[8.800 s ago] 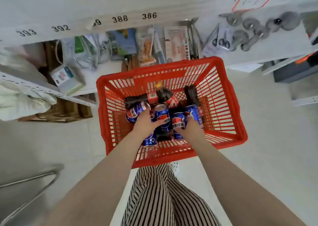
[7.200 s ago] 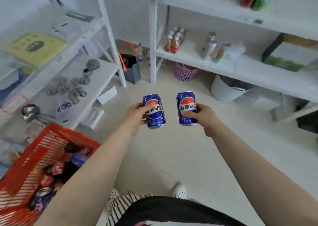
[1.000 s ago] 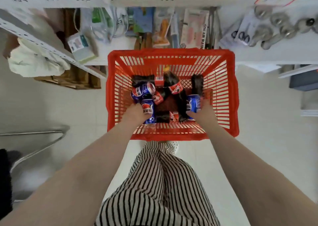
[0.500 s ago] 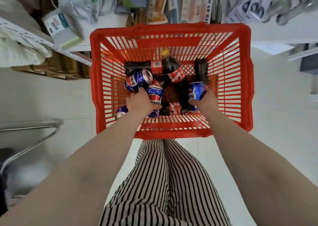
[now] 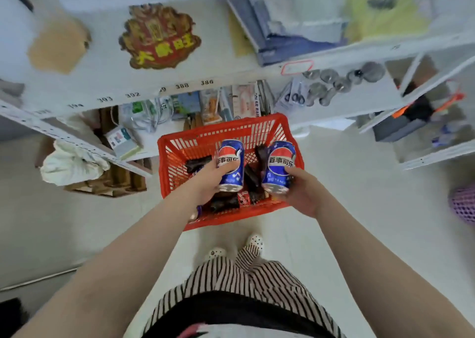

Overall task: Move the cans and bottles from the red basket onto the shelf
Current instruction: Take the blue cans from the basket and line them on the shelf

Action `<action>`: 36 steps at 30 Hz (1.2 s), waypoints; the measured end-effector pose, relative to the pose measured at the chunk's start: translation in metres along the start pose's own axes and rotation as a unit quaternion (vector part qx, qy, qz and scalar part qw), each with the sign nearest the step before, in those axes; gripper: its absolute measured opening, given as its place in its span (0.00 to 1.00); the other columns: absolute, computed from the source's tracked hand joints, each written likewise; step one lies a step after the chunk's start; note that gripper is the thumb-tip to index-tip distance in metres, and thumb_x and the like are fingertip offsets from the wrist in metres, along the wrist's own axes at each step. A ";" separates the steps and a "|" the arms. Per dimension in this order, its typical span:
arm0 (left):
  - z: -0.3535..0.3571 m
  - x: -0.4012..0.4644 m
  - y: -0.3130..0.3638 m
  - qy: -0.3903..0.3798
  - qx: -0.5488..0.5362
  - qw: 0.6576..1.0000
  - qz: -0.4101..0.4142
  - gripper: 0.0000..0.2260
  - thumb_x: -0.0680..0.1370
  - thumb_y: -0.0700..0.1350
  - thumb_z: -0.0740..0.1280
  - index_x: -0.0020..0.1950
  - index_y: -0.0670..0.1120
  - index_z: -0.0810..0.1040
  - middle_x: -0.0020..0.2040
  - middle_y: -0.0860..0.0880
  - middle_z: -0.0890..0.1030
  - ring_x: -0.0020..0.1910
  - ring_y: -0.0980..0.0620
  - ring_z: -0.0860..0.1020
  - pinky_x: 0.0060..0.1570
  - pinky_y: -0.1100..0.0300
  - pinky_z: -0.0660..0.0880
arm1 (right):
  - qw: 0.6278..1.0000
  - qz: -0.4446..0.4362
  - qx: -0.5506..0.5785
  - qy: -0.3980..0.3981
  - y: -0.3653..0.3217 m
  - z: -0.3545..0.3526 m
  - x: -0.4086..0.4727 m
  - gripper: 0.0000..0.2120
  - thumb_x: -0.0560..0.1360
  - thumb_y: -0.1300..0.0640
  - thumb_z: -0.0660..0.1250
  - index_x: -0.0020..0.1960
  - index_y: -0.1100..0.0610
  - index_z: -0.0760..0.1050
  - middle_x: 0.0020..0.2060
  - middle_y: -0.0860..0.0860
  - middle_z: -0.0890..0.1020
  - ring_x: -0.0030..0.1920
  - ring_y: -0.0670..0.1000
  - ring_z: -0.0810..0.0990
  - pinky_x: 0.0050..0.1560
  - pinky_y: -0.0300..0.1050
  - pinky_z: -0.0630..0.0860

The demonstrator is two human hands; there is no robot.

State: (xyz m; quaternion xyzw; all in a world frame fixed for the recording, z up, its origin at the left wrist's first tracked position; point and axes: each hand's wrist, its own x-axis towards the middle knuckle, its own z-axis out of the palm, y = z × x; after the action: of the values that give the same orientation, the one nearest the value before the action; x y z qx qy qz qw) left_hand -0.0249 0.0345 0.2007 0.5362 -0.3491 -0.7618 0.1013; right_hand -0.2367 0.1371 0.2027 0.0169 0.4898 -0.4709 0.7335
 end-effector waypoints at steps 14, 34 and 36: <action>0.106 -0.103 0.001 -0.248 0.109 0.963 -0.006 0.19 0.72 0.43 0.69 0.61 0.40 0.75 0.51 0.43 0.84 0.45 0.46 0.84 0.39 0.54 0.81 | 0.942 -0.275 0.051 0.187 0.096 -0.014 -0.201 0.16 0.72 0.64 0.69 0.60 0.59 0.75 0.55 0.58 0.82 0.52 0.58 0.82 0.57 0.57 0.78; 0.512 -0.234 -0.272 -0.420 0.353 0.835 -0.035 0.23 0.69 0.45 0.75 0.62 0.44 0.75 0.57 0.44 0.83 0.51 0.46 0.82 0.46 0.56 0.76 | 0.782 -0.353 0.191 0.476 0.296 -0.291 -0.561 0.13 0.73 0.62 0.71 0.56 0.54 0.77 0.47 0.51 0.84 0.44 0.48 0.83 0.43 0.39 0.79; 0.546 -0.245 -0.287 -0.431 0.363 0.825 -0.031 0.23 0.69 0.45 0.76 0.62 0.44 0.75 0.57 0.44 0.83 0.52 0.47 0.82 0.46 0.57 0.76 | 0.773 -0.359 0.194 0.486 0.301 -0.315 -0.584 0.14 0.73 0.63 0.71 0.57 0.55 0.76 0.47 0.52 0.84 0.44 0.48 0.84 0.41 0.38 0.79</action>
State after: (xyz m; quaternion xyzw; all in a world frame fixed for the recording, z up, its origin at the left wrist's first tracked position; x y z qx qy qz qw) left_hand -0.3478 0.6065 0.2986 0.1614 -0.5920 -0.7365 -0.2848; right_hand -0.2899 0.8512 0.3367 0.2081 0.6498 -0.7142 0.1562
